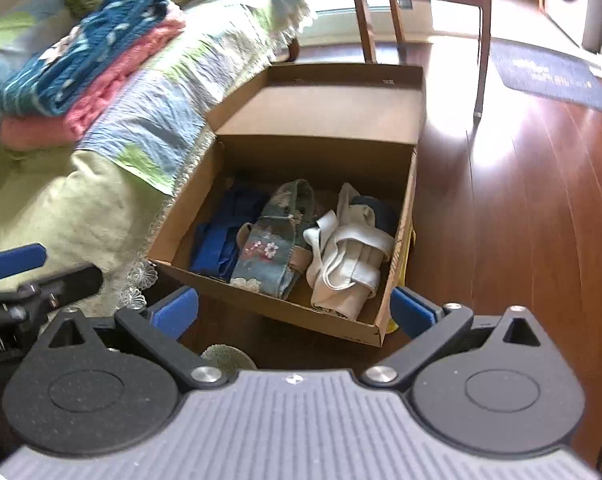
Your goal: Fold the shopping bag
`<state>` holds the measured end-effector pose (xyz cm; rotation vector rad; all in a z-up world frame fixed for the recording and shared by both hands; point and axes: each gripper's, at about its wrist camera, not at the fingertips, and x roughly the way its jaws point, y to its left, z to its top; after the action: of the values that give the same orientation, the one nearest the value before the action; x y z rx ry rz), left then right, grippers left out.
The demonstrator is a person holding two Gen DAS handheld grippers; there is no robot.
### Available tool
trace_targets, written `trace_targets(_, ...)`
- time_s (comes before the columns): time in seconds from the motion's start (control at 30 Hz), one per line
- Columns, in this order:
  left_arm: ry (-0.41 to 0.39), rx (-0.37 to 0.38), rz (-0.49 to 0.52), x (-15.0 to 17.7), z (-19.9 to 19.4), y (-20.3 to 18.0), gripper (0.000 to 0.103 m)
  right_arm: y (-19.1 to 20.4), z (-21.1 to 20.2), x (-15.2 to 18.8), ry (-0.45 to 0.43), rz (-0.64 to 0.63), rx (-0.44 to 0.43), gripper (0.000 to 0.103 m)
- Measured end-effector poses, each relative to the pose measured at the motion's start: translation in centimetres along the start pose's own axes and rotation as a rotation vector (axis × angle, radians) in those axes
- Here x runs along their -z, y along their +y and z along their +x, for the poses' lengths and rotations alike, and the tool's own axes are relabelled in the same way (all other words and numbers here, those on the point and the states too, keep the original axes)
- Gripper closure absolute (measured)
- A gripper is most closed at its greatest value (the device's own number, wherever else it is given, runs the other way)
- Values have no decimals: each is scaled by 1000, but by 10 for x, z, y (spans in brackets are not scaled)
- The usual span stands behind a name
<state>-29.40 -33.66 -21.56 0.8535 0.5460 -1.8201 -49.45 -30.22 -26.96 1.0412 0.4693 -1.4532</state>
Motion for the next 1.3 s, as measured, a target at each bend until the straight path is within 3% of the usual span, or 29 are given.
trace_targets(0.23,-48,-104,-47,11,-35,-1,8,17,-23,5,-55,-120,-10,2)
trace_targets(0.53,-160,-233,93,18,-68,-32,2,18,-42,4,-170,-135,74,1)
trace_targets(0.7,-182,-180,75,16,-74,-32,1,17,-52,4,-235,-134,122,1)
trace_targets(0.9,-97,-163,29,5,-63,-23,1,17,-64,3,-308,-131,177,1)
trace_targets(1.13,-38,-164,14,4,-47,-15,1,20,-72,2,-254,-97,191,1)
trace_targets(1.3,-16,-114,4,3,-38,-13,1,21,-80,8,-204,-68,198,1)
